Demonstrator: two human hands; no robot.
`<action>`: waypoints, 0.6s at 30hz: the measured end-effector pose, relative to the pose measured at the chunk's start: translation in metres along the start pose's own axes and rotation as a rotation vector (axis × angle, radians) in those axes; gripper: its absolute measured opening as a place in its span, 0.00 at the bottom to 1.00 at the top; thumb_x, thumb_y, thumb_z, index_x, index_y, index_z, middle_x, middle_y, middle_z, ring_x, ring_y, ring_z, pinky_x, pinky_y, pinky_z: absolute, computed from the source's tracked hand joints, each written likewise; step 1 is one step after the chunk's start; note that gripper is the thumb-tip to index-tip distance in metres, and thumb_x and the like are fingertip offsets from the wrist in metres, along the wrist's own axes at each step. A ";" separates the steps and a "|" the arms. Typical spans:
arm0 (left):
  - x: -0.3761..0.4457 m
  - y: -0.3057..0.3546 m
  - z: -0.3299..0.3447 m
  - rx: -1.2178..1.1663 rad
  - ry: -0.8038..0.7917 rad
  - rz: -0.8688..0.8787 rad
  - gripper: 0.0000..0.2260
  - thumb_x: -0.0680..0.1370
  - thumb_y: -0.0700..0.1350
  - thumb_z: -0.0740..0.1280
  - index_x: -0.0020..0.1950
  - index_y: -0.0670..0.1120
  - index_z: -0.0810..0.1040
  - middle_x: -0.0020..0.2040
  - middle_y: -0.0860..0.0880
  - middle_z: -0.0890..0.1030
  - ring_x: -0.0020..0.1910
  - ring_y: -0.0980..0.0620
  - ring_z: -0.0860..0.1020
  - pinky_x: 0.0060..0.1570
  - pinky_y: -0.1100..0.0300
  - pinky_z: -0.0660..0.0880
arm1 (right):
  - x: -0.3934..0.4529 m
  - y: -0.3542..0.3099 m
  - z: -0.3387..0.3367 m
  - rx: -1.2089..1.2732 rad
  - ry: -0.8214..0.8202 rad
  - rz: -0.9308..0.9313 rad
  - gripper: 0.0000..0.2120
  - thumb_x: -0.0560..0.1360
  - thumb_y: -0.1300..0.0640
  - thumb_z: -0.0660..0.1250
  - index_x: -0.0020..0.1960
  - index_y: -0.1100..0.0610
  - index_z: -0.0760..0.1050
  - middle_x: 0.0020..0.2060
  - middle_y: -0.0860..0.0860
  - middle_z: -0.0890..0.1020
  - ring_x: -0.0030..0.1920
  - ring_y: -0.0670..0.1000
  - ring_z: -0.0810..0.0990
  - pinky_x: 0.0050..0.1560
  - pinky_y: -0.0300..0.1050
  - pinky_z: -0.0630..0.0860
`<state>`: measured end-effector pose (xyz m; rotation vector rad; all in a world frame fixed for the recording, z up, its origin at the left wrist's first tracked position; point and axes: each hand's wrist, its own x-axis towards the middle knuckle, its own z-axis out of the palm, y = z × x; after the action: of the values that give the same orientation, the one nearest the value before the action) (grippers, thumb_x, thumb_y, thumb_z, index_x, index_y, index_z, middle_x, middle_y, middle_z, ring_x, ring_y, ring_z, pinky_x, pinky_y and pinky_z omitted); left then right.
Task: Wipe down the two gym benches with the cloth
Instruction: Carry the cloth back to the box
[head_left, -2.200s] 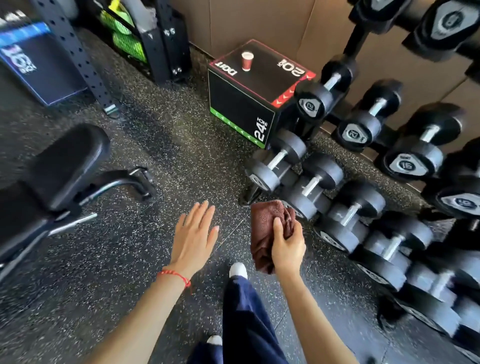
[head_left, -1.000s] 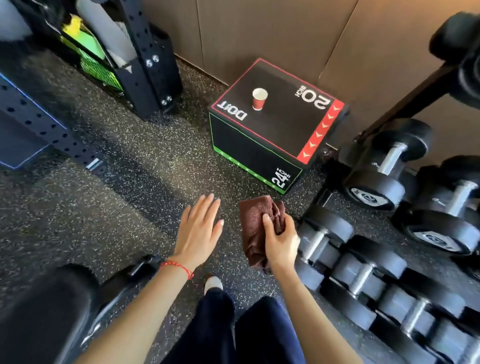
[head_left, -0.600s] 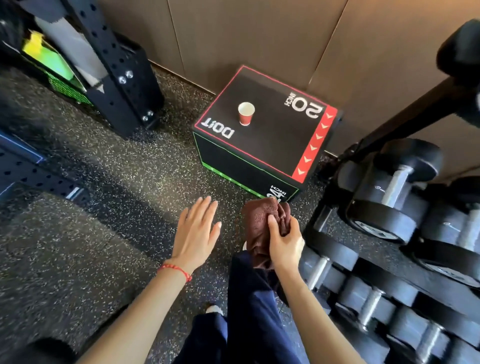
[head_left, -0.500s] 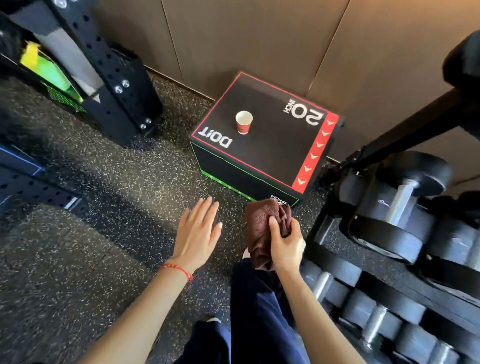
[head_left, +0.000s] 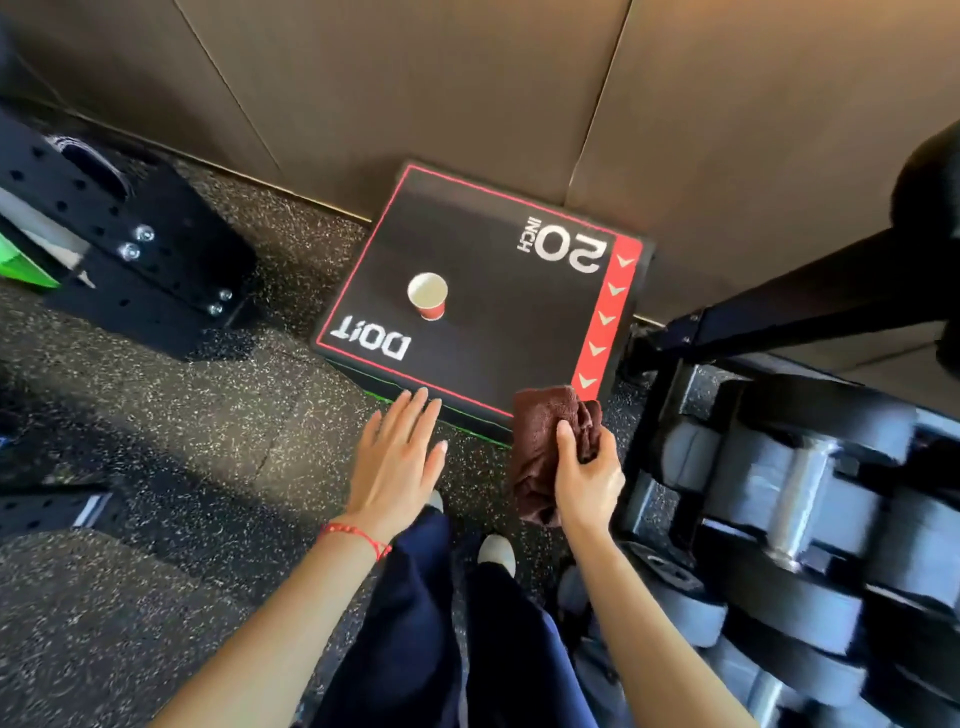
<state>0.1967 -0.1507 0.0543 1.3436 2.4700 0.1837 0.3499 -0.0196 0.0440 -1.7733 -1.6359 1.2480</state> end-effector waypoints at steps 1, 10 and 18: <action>0.011 -0.003 0.001 0.003 -0.003 0.018 0.24 0.78 0.52 0.52 0.67 0.40 0.72 0.67 0.42 0.73 0.66 0.43 0.70 0.61 0.42 0.69 | 0.006 -0.001 0.006 -0.012 0.009 0.016 0.19 0.74 0.45 0.66 0.58 0.57 0.75 0.47 0.54 0.82 0.50 0.56 0.79 0.51 0.47 0.73; 0.101 -0.045 0.023 0.010 -0.104 0.222 0.23 0.77 0.51 0.52 0.66 0.41 0.74 0.66 0.43 0.74 0.65 0.43 0.72 0.60 0.41 0.68 | 0.043 -0.005 0.077 -0.005 0.126 0.154 0.21 0.74 0.45 0.66 0.60 0.58 0.74 0.50 0.57 0.82 0.52 0.57 0.79 0.51 0.46 0.71; 0.153 -0.070 0.064 0.004 -0.117 0.277 0.22 0.77 0.50 0.53 0.66 0.40 0.73 0.67 0.42 0.73 0.66 0.43 0.71 0.61 0.41 0.68 | 0.080 0.023 0.130 0.024 0.179 0.262 0.15 0.74 0.49 0.66 0.54 0.59 0.74 0.46 0.56 0.82 0.48 0.58 0.79 0.45 0.43 0.69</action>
<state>0.0860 -0.0642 -0.0579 1.6454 2.1834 0.1580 0.2481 0.0176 -0.0659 -2.0692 -1.3179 1.1715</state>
